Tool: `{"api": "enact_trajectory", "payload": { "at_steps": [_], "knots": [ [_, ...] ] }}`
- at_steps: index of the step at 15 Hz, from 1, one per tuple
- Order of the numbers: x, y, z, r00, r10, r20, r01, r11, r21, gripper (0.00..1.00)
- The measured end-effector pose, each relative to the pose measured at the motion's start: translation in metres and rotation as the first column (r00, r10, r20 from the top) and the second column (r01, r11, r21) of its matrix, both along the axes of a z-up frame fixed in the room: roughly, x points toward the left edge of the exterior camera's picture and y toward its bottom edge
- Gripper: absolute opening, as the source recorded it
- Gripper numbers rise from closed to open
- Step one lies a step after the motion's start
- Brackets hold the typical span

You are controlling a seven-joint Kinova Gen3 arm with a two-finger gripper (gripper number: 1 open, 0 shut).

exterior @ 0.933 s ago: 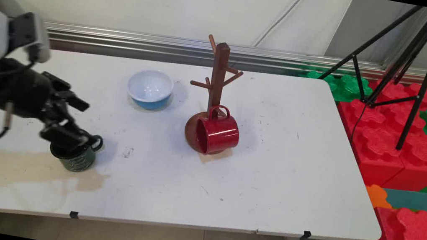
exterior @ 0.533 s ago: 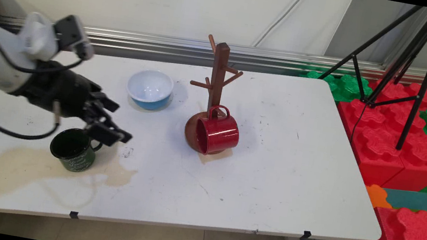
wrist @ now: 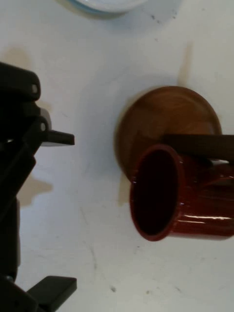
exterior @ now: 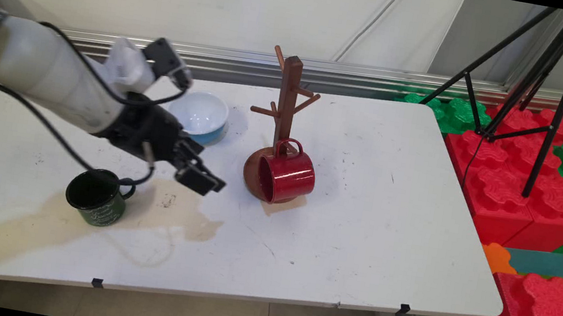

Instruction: Pick up the red mug from the rack

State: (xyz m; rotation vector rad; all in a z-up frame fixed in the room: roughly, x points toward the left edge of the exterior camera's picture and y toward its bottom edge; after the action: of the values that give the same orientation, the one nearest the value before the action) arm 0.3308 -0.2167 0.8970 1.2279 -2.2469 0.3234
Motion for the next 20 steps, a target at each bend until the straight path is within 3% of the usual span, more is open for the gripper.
{"api": "enact_trajectory", "payload": {
  "at_steps": [12,20],
  "knots": [
    [-0.050,-0.028,-0.051,0.997,0.026,-0.078,-0.028,0.999,-0.026,1.00],
    [-0.070,-0.037,-0.075,0.986,0.082,-0.146,-0.089,0.995,-0.047,1.00]
  ]
}}
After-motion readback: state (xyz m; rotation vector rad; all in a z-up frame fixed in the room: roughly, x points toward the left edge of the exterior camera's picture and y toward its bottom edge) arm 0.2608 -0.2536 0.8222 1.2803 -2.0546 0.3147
